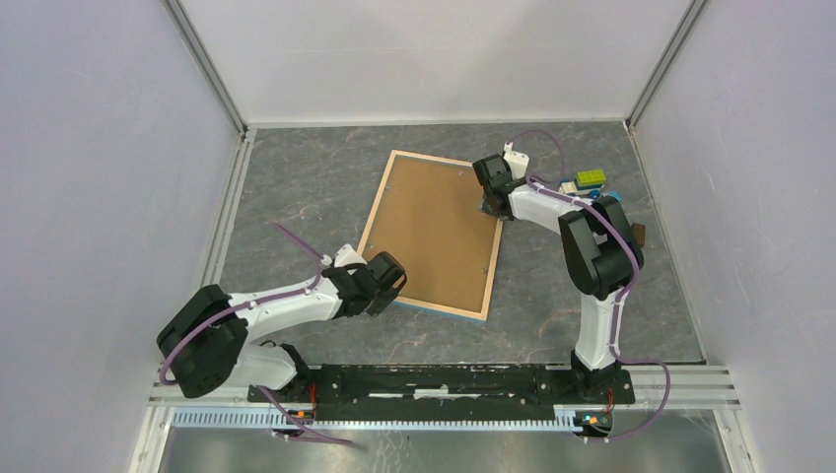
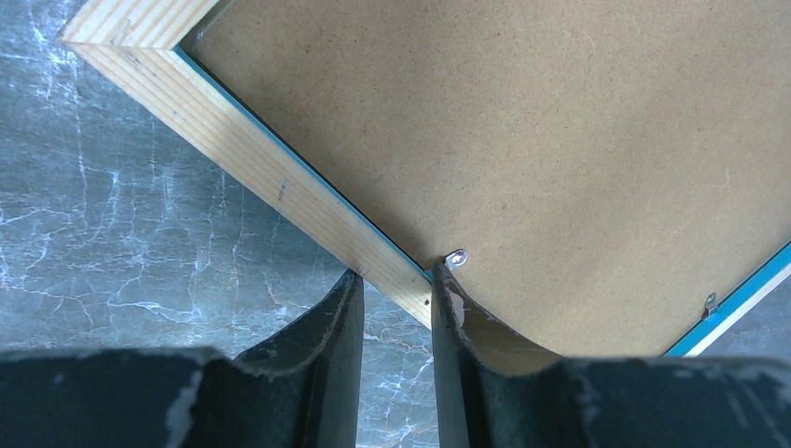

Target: Put the photo into the frame

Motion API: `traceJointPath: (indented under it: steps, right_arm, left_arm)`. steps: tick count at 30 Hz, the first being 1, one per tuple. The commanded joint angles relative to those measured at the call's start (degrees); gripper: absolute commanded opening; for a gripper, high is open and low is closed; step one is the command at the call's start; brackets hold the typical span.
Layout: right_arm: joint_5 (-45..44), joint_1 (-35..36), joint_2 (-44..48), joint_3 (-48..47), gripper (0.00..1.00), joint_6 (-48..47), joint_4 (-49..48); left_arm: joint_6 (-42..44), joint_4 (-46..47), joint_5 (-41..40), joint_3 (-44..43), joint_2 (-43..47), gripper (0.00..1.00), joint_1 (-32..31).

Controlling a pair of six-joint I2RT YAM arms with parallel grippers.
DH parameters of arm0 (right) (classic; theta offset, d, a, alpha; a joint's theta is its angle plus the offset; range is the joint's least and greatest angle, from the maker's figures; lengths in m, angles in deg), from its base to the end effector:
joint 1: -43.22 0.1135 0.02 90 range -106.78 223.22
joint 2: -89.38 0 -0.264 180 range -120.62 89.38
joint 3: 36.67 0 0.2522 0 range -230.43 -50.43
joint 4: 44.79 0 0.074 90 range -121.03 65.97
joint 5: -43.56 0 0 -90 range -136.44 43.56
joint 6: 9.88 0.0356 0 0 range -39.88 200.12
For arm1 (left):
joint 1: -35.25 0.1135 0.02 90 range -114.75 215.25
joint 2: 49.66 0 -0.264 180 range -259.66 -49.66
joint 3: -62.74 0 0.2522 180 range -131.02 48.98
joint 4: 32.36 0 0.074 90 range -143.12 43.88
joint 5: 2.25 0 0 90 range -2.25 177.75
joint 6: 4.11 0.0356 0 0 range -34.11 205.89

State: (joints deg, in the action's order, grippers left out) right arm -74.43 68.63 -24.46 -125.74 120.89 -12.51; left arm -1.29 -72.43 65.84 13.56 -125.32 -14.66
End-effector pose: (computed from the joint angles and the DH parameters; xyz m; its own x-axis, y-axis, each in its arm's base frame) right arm 0.3803 0.1621 0.1608 -0.6709 0.3197 -0.6691 0.3826 0.9221 0.0569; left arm 0.1537 -0.1620 0.1586 -0.6425 -0.6757 -0.3615 -0.5599 0.7360 -0.3806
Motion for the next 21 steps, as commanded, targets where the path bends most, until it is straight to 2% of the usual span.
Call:
traceJointPath:
  steps: [1,5,8,21]
  right_arm:
    - [2.22,0.27,0.25,1.92,0.47,-3.51,5.01]
    - [2.46,0.25,0.13,2.06,0.42,-5.77,4.66]
    - [3.47,0.17,-0.06,1.93,0.34,-7.17,4.37]
    - [7.18,-1.69,-1.60,3.14,0.34,-14.70,-0.71]
  left_arm:
    - [1.22,-6.13,-1.73,0.07,-1.82,0.17,-0.18]
    - [1.31,-6.27,-1.74,0.04,-1.62,0.17,-0.17]
    - [1.31,-6.25,-1.73,0.05,-1.55,0.17,-0.16]
    - [1.61,-5.80,-1.47,0.72,-0.55,0.17,-0.19]
